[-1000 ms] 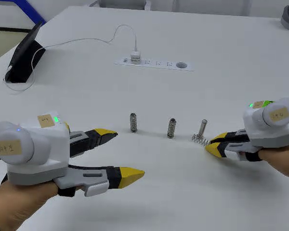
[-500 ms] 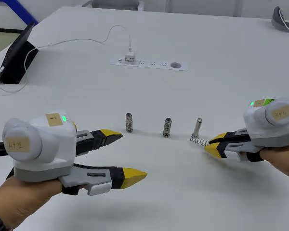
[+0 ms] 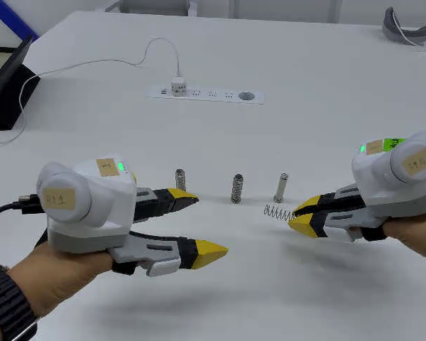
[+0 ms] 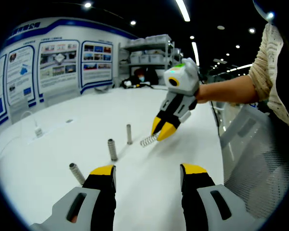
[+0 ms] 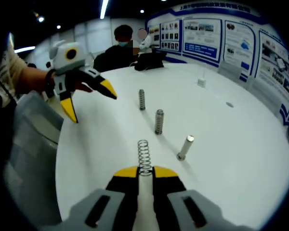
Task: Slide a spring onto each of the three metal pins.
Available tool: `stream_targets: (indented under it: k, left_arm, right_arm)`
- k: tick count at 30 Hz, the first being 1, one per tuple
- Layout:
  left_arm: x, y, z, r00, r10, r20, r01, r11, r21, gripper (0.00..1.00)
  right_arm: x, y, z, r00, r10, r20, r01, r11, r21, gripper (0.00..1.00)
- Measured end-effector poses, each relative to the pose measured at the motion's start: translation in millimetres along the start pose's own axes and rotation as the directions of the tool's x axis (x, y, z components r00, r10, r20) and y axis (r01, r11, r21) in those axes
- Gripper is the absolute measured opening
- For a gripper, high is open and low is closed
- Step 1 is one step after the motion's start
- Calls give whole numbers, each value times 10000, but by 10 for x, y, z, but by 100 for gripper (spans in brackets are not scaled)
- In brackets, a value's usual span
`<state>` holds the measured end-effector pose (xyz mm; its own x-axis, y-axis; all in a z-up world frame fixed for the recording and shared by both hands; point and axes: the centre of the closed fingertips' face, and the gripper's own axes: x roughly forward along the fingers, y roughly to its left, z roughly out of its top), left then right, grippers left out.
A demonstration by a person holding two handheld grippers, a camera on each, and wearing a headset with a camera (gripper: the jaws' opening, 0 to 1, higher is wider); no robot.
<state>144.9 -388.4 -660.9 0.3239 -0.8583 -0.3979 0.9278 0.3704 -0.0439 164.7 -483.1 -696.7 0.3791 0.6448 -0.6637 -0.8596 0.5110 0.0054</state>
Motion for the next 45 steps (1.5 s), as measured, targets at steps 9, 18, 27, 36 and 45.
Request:
stream_targets:
  k: [9,18,27,36,45]
  left_arm:
    - [182,-90,-12,9976,-590,-348,605,9973,419,51]
    - [215,-164,-26,9951,-859,-491,887,9944,570,45]
    - [234,-242,-18,9934,-1030,-495,1072,9900,912,37]
    - [236,-339,-6,9905,-1265,-536,1330,9811,1409,22]
    - [238,-392,-18,9886,-1368,-633,1464,9716,1860,13]
  right_arm:
    - [8,283,142,9950,998,-105,-1003,9917,-807,12]
    - [-14,464,276,9871,1598,-58,-1590,9771,-1411,12]
    - [-17,609,302,9763,2153,-210,-2154,9592,-1830,12]
    - [-37,693,338,9700,2418,-262,-2419,9479,-2072,12]
    - [-73,743,354,9672,2499,-467,-2539,9409,-2241,12]
